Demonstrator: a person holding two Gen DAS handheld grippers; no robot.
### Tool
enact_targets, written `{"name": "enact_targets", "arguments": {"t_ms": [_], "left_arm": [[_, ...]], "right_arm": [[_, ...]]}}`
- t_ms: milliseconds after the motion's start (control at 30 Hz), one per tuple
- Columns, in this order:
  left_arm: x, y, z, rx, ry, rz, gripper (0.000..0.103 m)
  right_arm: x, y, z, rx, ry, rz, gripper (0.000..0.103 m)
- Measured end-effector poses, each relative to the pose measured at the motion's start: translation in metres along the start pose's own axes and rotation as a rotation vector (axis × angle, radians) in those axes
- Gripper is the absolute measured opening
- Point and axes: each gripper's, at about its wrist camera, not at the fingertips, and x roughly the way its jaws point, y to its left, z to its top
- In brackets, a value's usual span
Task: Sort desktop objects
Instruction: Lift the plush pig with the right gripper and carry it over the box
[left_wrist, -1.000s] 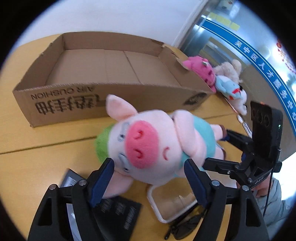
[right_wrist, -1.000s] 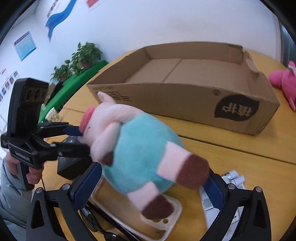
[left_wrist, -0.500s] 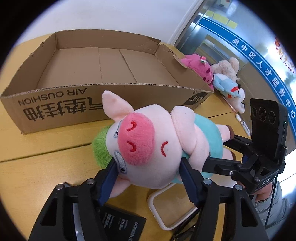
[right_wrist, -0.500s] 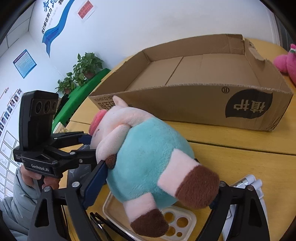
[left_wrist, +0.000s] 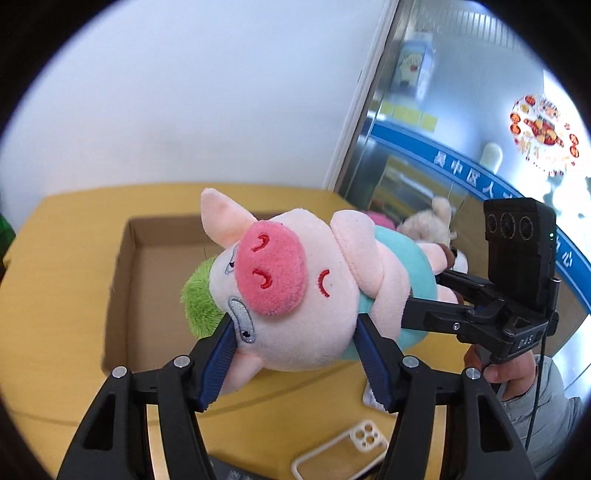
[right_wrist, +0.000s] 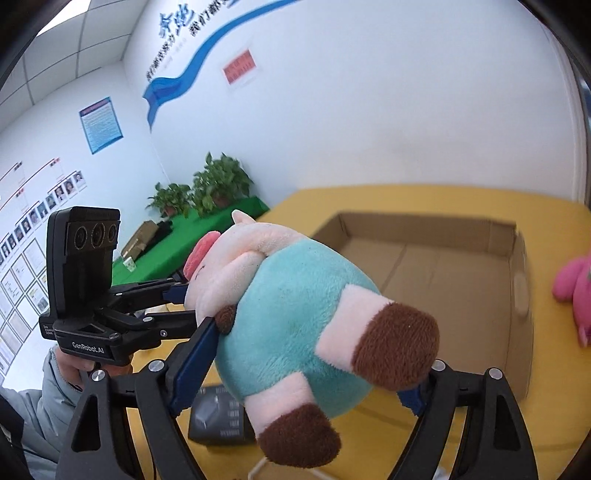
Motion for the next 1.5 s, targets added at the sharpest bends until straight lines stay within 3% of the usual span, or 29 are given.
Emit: {"name": "enact_targets", "arguments": {"t_ms": [200, 500, 733, 1067, 1300, 1500], "left_arm": [[-0.018, 0.007, 0.057, 0.029, -0.107, 0.004, 0.062], [-0.026, 0.028, 0.129, 0.051, -0.235, 0.048, 0.062], [0.023, 0.064, 0.144, 0.035, -0.168, 0.105, 0.062], [0.120, 0.155, 0.124, -0.106, -0.039, 0.108, 0.062], [0.185, 0.214, 0.099, -0.228, 0.091, 0.156, 0.062], [0.224, 0.239, 0.072, -0.287, 0.218, 0.198, 0.061]], "right_arm": [[0.001, 0.000, 0.074, -0.047, -0.057, 0.058, 0.084], [0.037, -0.003, 0.144, -0.092, -0.026, 0.086, 0.083], [0.097, -0.048, 0.171, -0.007, 0.000, 0.149, 0.083], [0.207, -0.119, 0.180, 0.087, 0.094, 0.119, 0.083], [0.300, -0.177, 0.163, 0.179, 0.168, 0.108, 0.083], [0.358, -0.210, 0.139, 0.243, 0.203, 0.079, 0.083]]}}
